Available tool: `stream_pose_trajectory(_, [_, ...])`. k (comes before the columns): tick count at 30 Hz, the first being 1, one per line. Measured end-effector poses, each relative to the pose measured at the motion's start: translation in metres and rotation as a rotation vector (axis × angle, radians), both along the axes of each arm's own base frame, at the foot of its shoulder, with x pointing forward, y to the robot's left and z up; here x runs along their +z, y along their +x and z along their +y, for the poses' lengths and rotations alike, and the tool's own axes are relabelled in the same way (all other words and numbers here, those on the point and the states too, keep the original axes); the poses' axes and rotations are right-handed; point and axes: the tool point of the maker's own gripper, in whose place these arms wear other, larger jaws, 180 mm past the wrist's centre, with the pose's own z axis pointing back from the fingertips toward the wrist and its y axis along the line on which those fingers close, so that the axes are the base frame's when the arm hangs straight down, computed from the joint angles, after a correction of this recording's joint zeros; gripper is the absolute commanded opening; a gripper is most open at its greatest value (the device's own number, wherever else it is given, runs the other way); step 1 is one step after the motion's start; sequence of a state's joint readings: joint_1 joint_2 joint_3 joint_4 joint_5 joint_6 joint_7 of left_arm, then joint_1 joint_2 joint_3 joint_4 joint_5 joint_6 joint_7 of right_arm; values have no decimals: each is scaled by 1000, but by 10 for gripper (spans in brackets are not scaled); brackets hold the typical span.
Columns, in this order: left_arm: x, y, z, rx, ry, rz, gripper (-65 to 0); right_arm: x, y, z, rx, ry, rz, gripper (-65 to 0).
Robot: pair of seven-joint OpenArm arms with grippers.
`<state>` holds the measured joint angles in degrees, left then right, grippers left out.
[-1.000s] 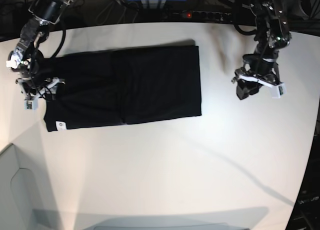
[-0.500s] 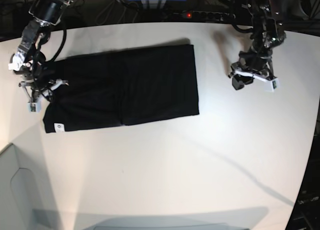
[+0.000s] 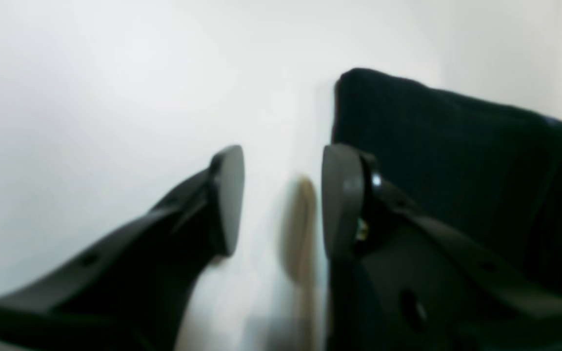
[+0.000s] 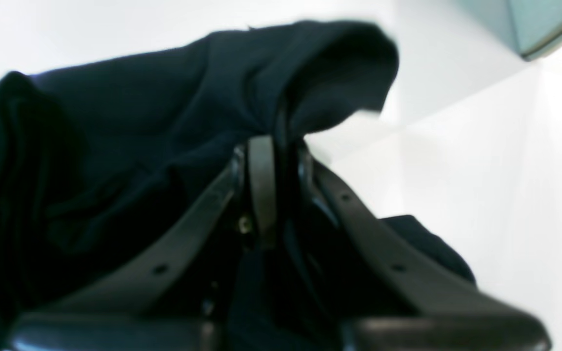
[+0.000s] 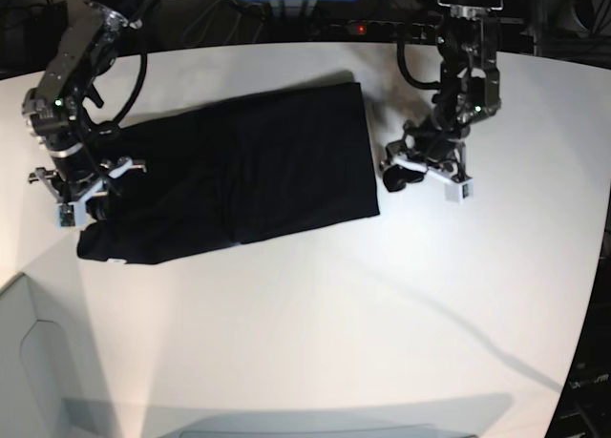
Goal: Fold the T-shirt properly
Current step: 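Grasp the strip end with the right gripper and lift it over the fold, then hold the lifted bundle with the right gripper, flipping it to show the print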
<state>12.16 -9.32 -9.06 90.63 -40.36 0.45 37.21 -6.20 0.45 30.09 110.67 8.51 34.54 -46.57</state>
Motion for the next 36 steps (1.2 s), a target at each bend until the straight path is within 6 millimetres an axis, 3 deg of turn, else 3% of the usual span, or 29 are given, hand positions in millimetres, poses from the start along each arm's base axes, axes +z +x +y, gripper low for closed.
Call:
stream_pose_trajectory(5, [-5, 11, -13, -27, -14, -5, -395, 12, 1, 54, 184, -4, -40, -650])
stream_pose_trajectory(10, [-5, 14, -15, -31, -20, -7, -395, 4, -2, 123, 357, 51, -18, -650])
stream_pose_trajectory(18, [-5, 14, -16, -33, -21, -3, -395, 34, -23, 277, 767, 179, -96, -650])
stream_pose_trajectory(21, [-5, 14, -15, -31, -20, -3, -394, 36, -32, 314, 883, 212, -100, -650])
stream_pose_trajectory(23, [-4, 14, -15, -30, -22, -4, -394, 17, -36, 326, 927, 211, -38, -650])
stream_pose_trajectory(28, [-5, 13, -14, -32, -22, 0, -394, -30, -38, 325, 932, 199, 105, -650])
stream_pose_trajectory(33, [-1, 7, -6, -43, -8, 12, -394, -31, -36, 325, 934, 219, 83, -650])
stream_pose_trajectory(36, [4, -1, 19, 3, 42, 10, -394, -34, -38, 321, 934, 208, 94, -650])
